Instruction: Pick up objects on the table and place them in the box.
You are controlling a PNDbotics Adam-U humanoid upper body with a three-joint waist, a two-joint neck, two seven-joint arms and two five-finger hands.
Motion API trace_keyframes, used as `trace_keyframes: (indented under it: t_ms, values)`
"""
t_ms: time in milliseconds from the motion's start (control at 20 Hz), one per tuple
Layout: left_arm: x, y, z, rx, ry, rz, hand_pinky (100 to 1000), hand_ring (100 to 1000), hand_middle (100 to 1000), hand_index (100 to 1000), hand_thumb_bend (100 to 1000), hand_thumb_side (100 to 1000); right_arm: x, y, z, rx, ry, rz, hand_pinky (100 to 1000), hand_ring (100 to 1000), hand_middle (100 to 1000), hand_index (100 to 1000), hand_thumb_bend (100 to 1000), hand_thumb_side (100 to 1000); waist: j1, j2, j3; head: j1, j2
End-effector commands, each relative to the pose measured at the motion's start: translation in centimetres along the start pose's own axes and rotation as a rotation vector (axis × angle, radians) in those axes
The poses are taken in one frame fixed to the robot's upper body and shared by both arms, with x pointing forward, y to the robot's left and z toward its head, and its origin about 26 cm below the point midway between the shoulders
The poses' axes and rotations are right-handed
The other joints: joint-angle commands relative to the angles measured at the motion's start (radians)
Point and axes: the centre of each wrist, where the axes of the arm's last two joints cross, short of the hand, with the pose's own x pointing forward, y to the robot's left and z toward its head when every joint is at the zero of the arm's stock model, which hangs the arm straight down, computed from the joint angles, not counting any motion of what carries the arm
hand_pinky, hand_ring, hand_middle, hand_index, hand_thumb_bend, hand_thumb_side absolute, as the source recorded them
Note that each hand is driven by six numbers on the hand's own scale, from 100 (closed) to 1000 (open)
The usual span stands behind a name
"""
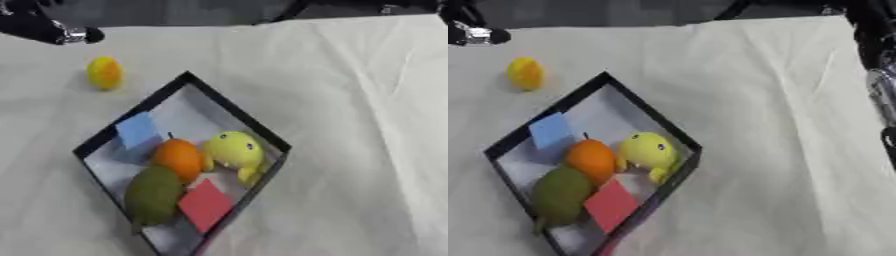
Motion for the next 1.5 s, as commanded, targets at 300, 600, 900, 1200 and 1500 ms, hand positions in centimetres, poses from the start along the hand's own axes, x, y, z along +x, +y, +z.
trace_keyframes:
  t_ms: [300,600,900,1200,1500]
  values:
    - [-1.6,-0.2,-2.2,-0.063,0.046,0.017,874,883,817,885,709,598,1.1,-0.6,-0.2,-0.003,-0.032,0.018,925,745,733,821,100,699,0.005,-0.025,-0.009,-0.001,-0.030]
    - [-2.5,-1.1,-3.3,-0.095,0.082,0.032,873,884,819,886,699,590,1.3,-0.5,-0.3,-0.004,-0.037,0.014,925,745,733,821,100,703,0.003,-0.012,-0.017,-0.002,-0.041]
    - [-3.0,-1.9,-3.8,-0.115,0.109,0.014,850,860,805,889,679,564,1.3,-0.5,-0.3,-0.004,-0.038,0.009,926,745,734,821,100,707,0.002,-0.003,-0.021,0.000,-0.043]
    - [-3.4,-3.0,-4.3,-0.121,0.144,0.007,847,856,799,890,644,536,1.5,-0.4,-0.4,-0.002,-0.044,0.004,926,745,734,821,100,710,-0.003,0.008,-0.029,0.005,-0.043]
    - [-3.4,-3.8,-4.6,-0.118,0.156,0.021,843,850,794,876,608,537,1.6,-0.3,-0.5,-0.002,-0.046,-0.001,926,745,735,821,100,716,-0.008,0.022,-0.034,0.011,-0.042]
